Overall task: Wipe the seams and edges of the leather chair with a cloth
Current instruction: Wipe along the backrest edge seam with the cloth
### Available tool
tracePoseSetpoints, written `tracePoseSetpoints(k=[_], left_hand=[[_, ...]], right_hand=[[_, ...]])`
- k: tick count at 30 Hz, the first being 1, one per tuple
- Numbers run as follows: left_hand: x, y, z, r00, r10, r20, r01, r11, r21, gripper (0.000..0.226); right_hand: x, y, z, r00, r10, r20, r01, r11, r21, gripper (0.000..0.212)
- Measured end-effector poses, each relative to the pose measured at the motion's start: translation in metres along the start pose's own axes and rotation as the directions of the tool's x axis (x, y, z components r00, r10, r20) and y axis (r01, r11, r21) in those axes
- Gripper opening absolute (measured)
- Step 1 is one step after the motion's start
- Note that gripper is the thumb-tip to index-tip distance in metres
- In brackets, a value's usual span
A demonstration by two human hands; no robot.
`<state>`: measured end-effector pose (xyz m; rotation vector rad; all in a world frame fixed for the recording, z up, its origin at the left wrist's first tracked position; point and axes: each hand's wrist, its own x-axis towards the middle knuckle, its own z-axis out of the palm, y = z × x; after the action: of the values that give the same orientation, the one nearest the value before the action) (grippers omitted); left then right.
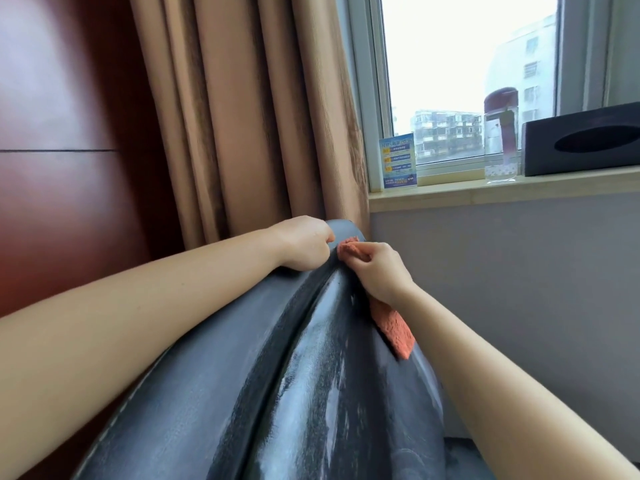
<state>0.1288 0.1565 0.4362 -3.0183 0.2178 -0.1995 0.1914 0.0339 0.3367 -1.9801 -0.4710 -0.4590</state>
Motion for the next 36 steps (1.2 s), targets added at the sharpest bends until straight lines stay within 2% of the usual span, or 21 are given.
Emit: tracePoseSetpoints(k=[2, 4, 6, 10, 12, 17, 21, 23, 27, 29, 31, 34, 36], left_hand=[[0.000, 0.000, 0.000, 1.000, 0.001, 0.002, -0.001, 1.000, -0.008, 0.048], [-0.001, 0.000, -0.001, 1.000, 0.007, 0.009, -0.007, 1.000, -0.004, 0.052], [-0.001, 0.001, -0.002, 1.000, 0.020, 0.013, -0.020, 1.000, 0.003, 0.052], [0.001, 0.002, -0.002, 0.999, 0.027, 0.030, -0.027, 1.000, 0.009, 0.051], [0.002, 0.003, -0.003, 0.999, 0.029, 0.025, -0.029, 0.999, 0.026, 0.051], [0.004, 0.002, 0.000, 0.999, 0.040, 0.027, -0.042, 0.995, 0.092, 0.051], [0.003, 0.002, 0.001, 0.999, 0.049, 0.003, -0.048, 0.988, 0.146, 0.048], [0.002, 0.002, 0.001, 0.999, 0.051, -0.001, -0.050, 0.986, 0.157, 0.047], [0.001, 0.003, 0.002, 0.999, 0.042, -0.013, -0.039, 0.986, 0.162, 0.041], [0.004, 0.004, 0.002, 0.999, 0.040, -0.026, -0.035, 0.987, 0.154, 0.034], [0.009, 0.002, 0.003, 0.998, 0.046, -0.031, -0.040, 0.987, 0.155, 0.035], [0.012, 0.002, 0.002, 0.999, 0.048, -0.023, -0.044, 0.990, 0.135, 0.046], [0.014, 0.002, 0.002, 0.998, 0.061, -0.019, -0.057, 0.989, 0.133, 0.049]], right_hand=[[0.006, 0.003, 0.000, 0.999, 0.054, -0.004, -0.054, 0.999, 0.002, 0.023], [0.005, 0.001, -0.001, 0.999, 0.046, 0.014, -0.047, 0.999, 0.008, 0.025], [-0.004, -0.003, -0.001, 0.998, -0.018, 0.058, 0.015, 0.999, 0.049, 0.016], [-0.017, -0.003, -0.002, 0.980, -0.167, 0.105, 0.154, 0.981, 0.121, 0.014], [-0.007, 0.002, -0.003, 0.988, -0.134, 0.075, 0.127, 0.988, 0.087, 0.009], [0.012, 0.013, -0.001, 0.999, 0.036, 0.022, -0.036, 0.999, -0.012, 0.021], [0.005, 0.007, 0.004, 0.992, 0.125, -0.025, -0.122, 0.989, 0.088, 0.025], [-0.005, 0.001, 0.005, 0.996, 0.089, -0.024, -0.085, 0.986, 0.146, 0.022], [-0.031, -0.009, 0.007, 0.997, -0.082, -0.014, 0.083, 0.965, 0.250, 0.014], [-0.026, -0.007, 0.007, 0.996, -0.083, -0.022, 0.086, 0.973, 0.214, 0.020], [-0.011, -0.002, 0.007, 0.998, -0.055, -0.038, 0.059, 0.993, 0.105, 0.032], [0.012, 0.012, 0.006, 0.997, 0.016, -0.073, -0.018, 0.999, -0.027, 0.025], [0.026, 0.022, 0.005, 0.995, 0.070, -0.076, -0.074, 0.996, -0.041, 0.028]])
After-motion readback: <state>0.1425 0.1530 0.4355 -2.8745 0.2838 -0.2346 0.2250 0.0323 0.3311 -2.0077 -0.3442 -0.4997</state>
